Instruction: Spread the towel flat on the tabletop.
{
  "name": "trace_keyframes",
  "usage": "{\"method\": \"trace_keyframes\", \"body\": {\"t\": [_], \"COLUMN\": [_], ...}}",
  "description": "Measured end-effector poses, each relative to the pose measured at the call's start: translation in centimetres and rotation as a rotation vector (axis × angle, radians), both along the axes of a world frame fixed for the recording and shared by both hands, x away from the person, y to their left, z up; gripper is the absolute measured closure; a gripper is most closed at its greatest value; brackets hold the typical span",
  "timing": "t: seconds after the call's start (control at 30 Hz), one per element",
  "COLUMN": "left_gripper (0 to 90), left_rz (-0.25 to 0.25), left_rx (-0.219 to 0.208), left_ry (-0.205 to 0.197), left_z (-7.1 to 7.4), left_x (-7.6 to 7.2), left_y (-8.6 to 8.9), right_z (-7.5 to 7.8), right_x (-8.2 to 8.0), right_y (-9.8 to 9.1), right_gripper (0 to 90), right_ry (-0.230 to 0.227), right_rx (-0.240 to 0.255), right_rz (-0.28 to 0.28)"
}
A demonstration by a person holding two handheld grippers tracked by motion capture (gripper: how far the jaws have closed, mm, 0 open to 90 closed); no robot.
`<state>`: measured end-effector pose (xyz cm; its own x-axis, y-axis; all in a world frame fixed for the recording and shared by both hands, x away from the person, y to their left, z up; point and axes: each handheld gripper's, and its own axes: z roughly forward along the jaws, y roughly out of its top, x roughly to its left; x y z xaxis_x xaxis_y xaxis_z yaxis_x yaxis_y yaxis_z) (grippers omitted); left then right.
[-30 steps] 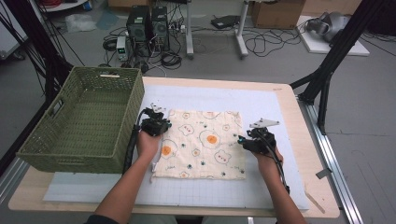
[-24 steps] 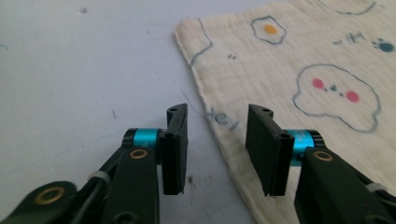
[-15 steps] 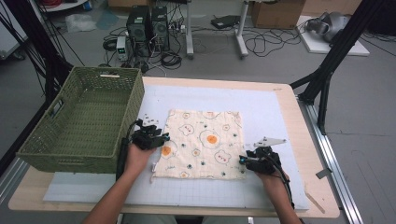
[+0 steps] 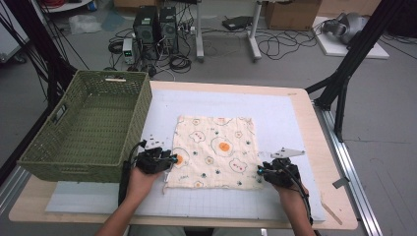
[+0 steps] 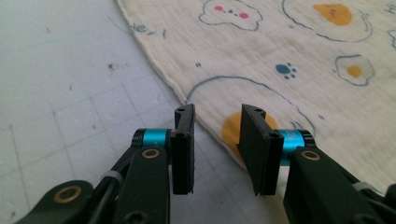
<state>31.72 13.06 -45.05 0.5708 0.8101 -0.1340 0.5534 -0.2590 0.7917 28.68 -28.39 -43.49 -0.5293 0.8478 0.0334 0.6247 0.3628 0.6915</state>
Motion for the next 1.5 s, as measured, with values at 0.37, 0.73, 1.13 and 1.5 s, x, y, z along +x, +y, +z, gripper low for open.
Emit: {"method": "trace_keyframes", "body": {"t": [0.37, 0.73, 1.13, 1.5], "left_gripper": [89.1, 81.9, 32.2, 22.0], "left_rz": [-0.067, -0.041, -0.106, -0.117], "left_rx": [0.083, 0.057, -0.150, -0.174], "left_ry": [-0.033, -0.033, -0.139, -0.161], "left_z": [0.2, 0.6, 2.1, 2.5], "left_x": [-1.7, -2.2, 0.0, -0.1], "left_y": [-0.2, 1.4, 0.6, 0.8], "right_z": [-0.4, 0.7, 2.7, 2.5], "right_x": [-0.9, -2.0, 0.7, 1.9], "right_y": [0.0, -0.7, -1.4, -1.7], "right_gripper": [76.6, 54.5, 18.0, 11.6], "right_ry": [0.031, -0.018, -0.211, -0.255], "right_rx": [0.001, 0.000, 0.069, 0.040], "right_rz": [0.059, 0.029, -0.064, -0.074]}}
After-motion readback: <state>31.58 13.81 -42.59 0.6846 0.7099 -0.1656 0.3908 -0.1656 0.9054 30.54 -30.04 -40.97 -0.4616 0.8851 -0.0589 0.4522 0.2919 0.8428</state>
